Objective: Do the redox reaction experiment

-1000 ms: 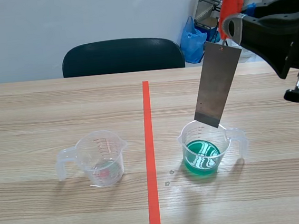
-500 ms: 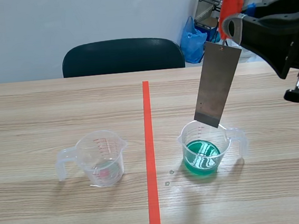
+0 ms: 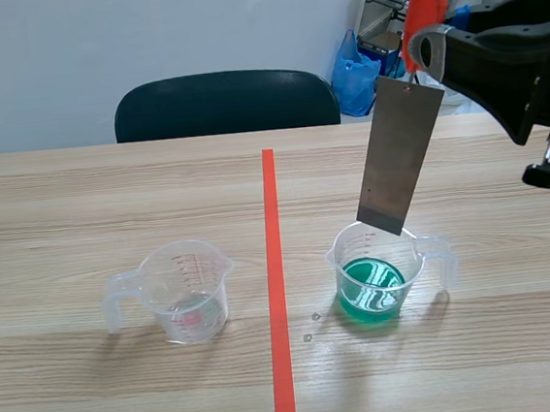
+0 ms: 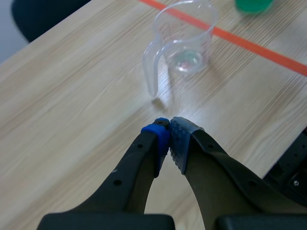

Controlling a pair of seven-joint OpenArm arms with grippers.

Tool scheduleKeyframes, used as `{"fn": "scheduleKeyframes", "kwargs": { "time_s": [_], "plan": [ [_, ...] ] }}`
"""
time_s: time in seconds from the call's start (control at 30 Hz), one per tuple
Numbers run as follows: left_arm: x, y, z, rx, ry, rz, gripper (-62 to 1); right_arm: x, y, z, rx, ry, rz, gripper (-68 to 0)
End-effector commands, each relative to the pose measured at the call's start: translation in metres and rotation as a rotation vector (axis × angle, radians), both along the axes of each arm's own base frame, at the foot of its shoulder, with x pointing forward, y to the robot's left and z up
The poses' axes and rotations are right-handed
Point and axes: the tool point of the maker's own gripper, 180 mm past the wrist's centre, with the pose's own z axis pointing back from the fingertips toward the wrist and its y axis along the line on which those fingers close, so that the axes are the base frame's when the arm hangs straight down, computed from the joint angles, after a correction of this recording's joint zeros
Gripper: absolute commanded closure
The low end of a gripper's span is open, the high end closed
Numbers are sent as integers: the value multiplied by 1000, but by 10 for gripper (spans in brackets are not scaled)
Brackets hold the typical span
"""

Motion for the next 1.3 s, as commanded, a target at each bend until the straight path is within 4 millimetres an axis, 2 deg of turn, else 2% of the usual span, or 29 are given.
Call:
{"fn": "scheduleKeyframes", "kwargs": {
  "time_s": [0.0,0.1,0.23,0.4,0.57,0.73,0.93,1.27],
  "plan": [
    [21,-13,10,-56,-32,-21,-26,-2,0,13,21,-38,14,-20],
    [52,-35,14,-113,-29,-61,-26,-2,0,13,21,-39,14,-20],
    [83,-73,18,-175,-9,-129,-26,-2,0,13,21,-38,14,-20],
    [105,-130,16,-228,38,-237,-26,-2,0,13,21,-38,14,-20],
    [125,-175,6,-279,90,-287,-26,-2,0,13,21,-38,14,-20],
    [137,-211,-1,-330,138,-322,-26,-2,0,13,21,-38,14,-20],
    [143,-244,-2,-345,162,-368,-26,-2,0,13,21,-38,14,-20],
    [146,-279,4,-350,176,-417,-26,-2,0,13,21,-38,14,-20]
  ]
}}
